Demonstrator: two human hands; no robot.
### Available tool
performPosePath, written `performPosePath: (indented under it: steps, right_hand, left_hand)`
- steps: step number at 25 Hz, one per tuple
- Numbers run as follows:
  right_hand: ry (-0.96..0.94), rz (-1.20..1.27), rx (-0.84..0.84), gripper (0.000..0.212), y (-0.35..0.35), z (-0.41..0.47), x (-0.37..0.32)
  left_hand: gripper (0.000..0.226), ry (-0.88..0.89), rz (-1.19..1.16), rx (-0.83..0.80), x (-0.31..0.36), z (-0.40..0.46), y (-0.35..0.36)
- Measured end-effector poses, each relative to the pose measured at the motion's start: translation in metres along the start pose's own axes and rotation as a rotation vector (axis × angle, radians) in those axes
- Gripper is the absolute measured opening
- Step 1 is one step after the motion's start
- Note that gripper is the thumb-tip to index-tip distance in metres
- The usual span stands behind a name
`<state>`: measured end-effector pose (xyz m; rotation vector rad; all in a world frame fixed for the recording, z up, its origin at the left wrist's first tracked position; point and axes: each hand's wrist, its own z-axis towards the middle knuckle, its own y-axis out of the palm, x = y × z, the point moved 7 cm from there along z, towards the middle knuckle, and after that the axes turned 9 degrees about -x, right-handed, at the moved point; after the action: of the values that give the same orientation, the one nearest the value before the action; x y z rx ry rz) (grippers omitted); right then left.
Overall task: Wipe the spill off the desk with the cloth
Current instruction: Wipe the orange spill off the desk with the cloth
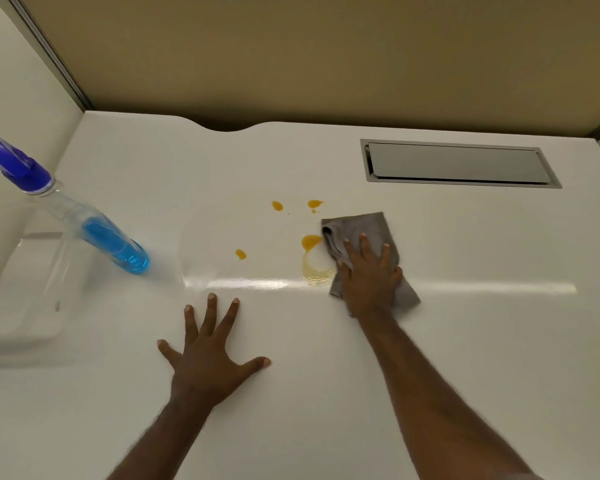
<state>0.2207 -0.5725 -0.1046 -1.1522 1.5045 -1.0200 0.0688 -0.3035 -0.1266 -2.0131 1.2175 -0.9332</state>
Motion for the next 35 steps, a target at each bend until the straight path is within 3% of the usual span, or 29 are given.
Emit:
performPosePath:
  steps: [3, 5, 9, 12, 17, 20, 22, 27, 32, 35]
  right_hand:
    - [-0.276, -0.096, 0.003, 0.054, 0.024, -0.049, -0.044]
    - [-0.339, -0.113, 0.015, 0.055, 0.029, -0.074, -0.030]
    - [-0.046, -0.058, 0.020, 0.053, 0.008, -0.047, 0.025]
    - [0.079, 0.042, 0.019, 0.051, -0.001, -0.005, 0.000]
    - [-0.337, -0.072, -0.036, 0.050, 0.033, -0.041, -0.090]
    - [-0.475, -0.094, -0.030, 0.052, 0.038, -0.065, -0.070]
    - [-0.407, -0.099, 0.015, 0.054, 0.027, -0.053, -0.037]
    - [0.003, 0.020, 0.043, 0.052, -0.003, 0.029, 0.005]
    - [-0.058, 0.081, -0.002, 0.046, -0.006, 0.095, -0.056]
    - [-0.220, 0.063, -0.051, 0.045, 0.000, 0.099, -0.100]
  left_hand:
    - [0.115, -0.001, -0.001, -0.007, 0.000, 0.000, 0.000]
    - [0.114, 0.005, -0.007, -0.008, 0.000, 0.001, 0.000]
    - [0.115, 0.012, 0.004, -0.016, 0.000, 0.000, 0.000]
    - [0.116, 0.006, 0.002, -0.020, 0.000, 0.001, 0.000]
    - [0.116, -0.007, -0.009, -0.026, -0.001, 0.001, 0.000]
    - [0.115, -0.010, -0.008, -0.023, -0.001, 0.001, 0.000]
    - [0.114, -0.011, -0.011, -0.017, -0.002, 0.001, 0.000]
    - [0.113, -0.023, -0.020, 0.003, -0.001, 0.001, 0.001]
    - [0.114, -0.027, -0.030, -0.006, -0.001, 0.002, 0.001]
    - [0.114, -0.019, -0.031, -0.007, 0.000, 0.001, 0.001]
